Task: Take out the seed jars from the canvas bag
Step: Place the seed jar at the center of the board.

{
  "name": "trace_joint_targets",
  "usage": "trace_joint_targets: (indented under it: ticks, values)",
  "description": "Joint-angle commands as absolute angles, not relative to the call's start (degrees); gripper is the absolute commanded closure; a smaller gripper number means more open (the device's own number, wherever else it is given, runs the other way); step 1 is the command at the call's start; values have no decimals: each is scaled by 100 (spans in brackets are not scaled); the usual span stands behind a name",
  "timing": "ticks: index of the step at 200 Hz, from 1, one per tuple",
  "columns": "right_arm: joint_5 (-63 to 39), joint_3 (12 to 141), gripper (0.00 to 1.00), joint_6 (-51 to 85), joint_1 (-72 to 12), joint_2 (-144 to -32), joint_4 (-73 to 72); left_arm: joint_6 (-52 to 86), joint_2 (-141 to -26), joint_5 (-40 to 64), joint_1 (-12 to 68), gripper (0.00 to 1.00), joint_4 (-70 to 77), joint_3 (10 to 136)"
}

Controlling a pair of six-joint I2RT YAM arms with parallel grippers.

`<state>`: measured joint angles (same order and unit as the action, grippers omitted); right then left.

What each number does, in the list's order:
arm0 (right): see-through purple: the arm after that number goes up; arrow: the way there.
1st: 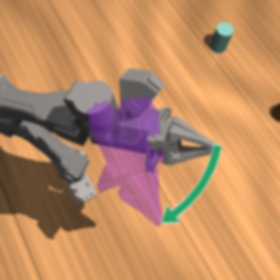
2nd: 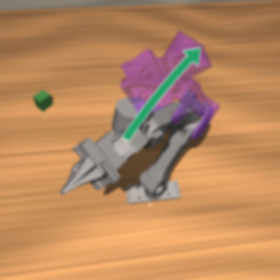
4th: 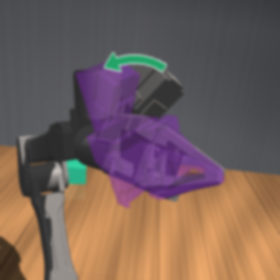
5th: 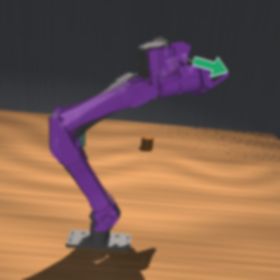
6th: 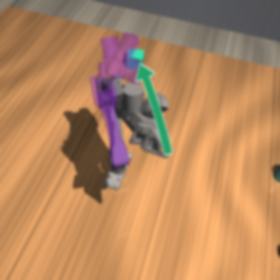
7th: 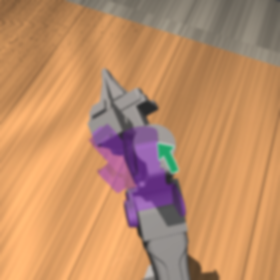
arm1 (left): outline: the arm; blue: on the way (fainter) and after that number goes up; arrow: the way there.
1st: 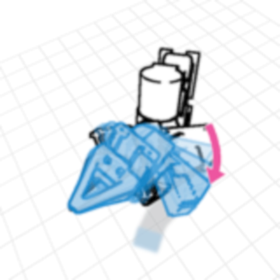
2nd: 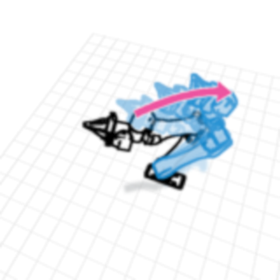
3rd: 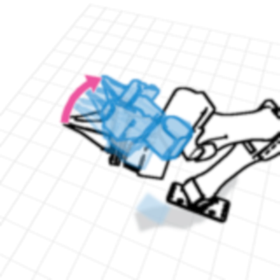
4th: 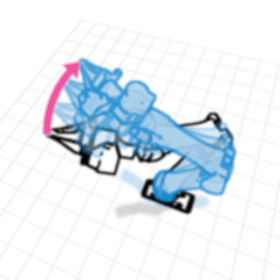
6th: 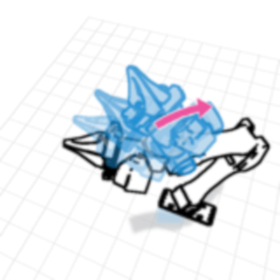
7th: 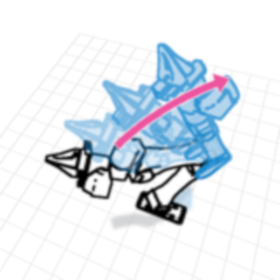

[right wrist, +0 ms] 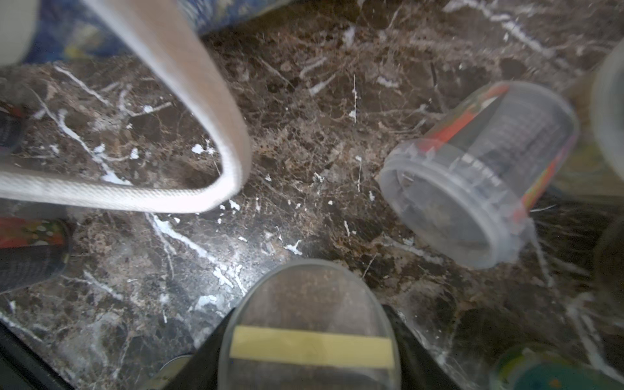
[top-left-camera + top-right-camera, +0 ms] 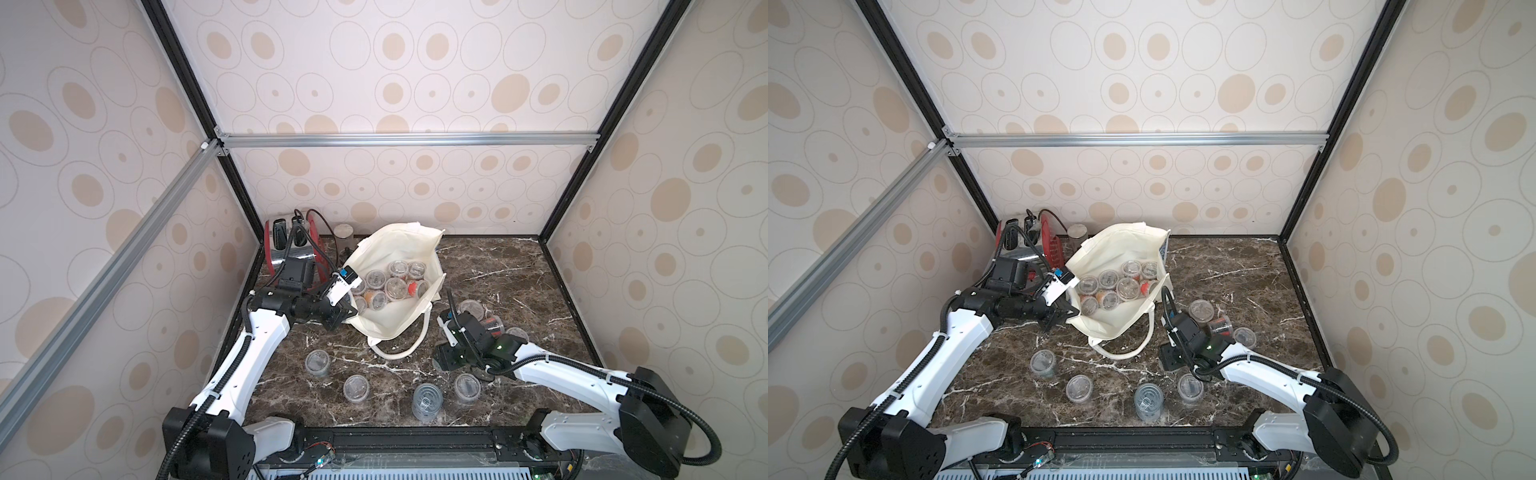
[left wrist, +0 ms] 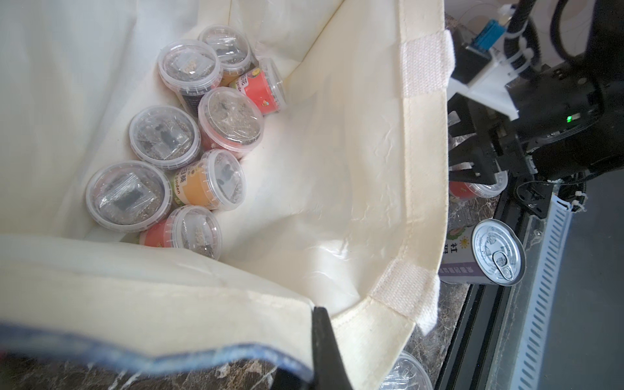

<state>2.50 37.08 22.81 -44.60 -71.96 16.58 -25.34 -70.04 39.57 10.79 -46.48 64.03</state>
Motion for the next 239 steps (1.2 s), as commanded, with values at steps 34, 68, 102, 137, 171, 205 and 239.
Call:
trace_joint_targets:
  ticks: [34,68,102,137,171,205,239]
  values:
    - [1622,3393,34,2618,-4457,-6823,1929,-2774,-6984,4166,1090,100,-4843,6774]
    - [2256,3281,29,3098,-4458,-6550,2610,-2903,-6989,4271,1090,100,-4913,6724]
    - [2057,3367,25,2816,-4457,-6052,2650,-3332,-6892,4275,1090,100,-5187,6618]
    - [1752,4204,23,2133,-4457,-5796,2842,-3461,-6855,4081,1090,100,-5240,6431]
    - [168,5591,31,1253,-4499,-6083,2837,-3711,-6863,4141,1090,100,-5364,6337]
    - [-241,6801,26,1126,-4924,-7051,2828,-3772,-6774,4166,1090,100,-5367,6205]
    - [290,8067,22,1765,-5528,-8852,3206,-3884,-6745,3900,1090,100,-5426,6044]
